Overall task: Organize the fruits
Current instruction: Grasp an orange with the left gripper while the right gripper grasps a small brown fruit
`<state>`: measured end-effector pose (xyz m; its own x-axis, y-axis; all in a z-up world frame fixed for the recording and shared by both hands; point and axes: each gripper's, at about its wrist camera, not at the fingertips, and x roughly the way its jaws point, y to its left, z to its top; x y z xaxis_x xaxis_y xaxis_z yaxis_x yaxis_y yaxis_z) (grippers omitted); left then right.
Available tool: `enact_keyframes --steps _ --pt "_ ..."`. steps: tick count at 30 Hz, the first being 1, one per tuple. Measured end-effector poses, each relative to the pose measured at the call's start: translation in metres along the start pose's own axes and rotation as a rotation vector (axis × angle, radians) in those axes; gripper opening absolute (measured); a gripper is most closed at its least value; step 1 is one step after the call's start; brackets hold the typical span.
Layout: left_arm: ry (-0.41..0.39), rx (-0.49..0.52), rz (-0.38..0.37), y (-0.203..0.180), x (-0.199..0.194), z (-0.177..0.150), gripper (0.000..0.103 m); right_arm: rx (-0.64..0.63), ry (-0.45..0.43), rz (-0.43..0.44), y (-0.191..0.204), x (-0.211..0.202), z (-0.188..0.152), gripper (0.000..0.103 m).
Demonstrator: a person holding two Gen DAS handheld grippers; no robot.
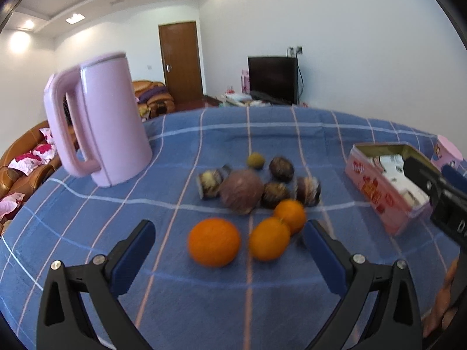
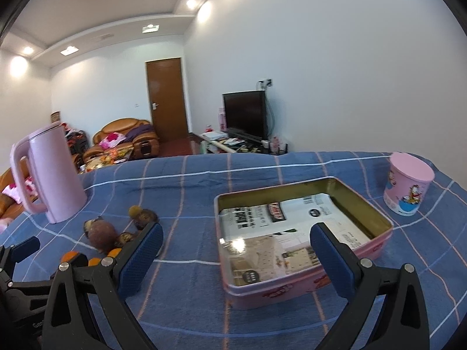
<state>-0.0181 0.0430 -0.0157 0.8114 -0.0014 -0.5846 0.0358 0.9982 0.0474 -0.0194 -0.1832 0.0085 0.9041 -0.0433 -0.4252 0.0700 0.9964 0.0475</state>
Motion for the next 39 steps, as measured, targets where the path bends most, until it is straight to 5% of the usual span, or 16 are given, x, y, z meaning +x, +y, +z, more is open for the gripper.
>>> enact_keyframes --steps 4,6,14,17,21,30,35,39 --pt "0.042 -0.020 0.006 0.023 -0.002 -0.008 0.103 -0.051 0.070 0.087 0.015 0.009 -0.005 0.073" --pt "0.056 -0.036 -0.008 0.035 -0.002 -0.011 0.103 -0.070 0.116 0.148 0.024 0.015 -0.007 0.068" --pt "0.111 -0.046 -0.057 0.046 0.005 -0.013 0.102 -0.185 0.280 0.313 0.070 0.035 -0.020 0.062" --pt "0.116 -0.026 -0.047 0.047 0.008 -0.011 0.102 -0.246 0.343 0.298 0.087 0.048 -0.025 0.061" --pt "0.120 0.017 -0.025 0.046 0.015 -0.006 0.095 -0.301 0.422 0.269 0.100 0.063 -0.034 0.047" --pt "0.168 0.030 -0.042 0.036 0.039 0.004 0.094 -0.283 0.463 0.287 0.099 0.074 -0.033 0.045" --pt "0.232 -0.030 -0.076 0.035 0.058 0.006 0.083 -0.277 0.461 0.313 0.099 0.074 -0.032 0.030" --pt "0.269 -0.053 -0.103 0.031 0.066 0.006 0.058 -0.242 0.464 0.331 0.093 0.075 -0.031 0.029"
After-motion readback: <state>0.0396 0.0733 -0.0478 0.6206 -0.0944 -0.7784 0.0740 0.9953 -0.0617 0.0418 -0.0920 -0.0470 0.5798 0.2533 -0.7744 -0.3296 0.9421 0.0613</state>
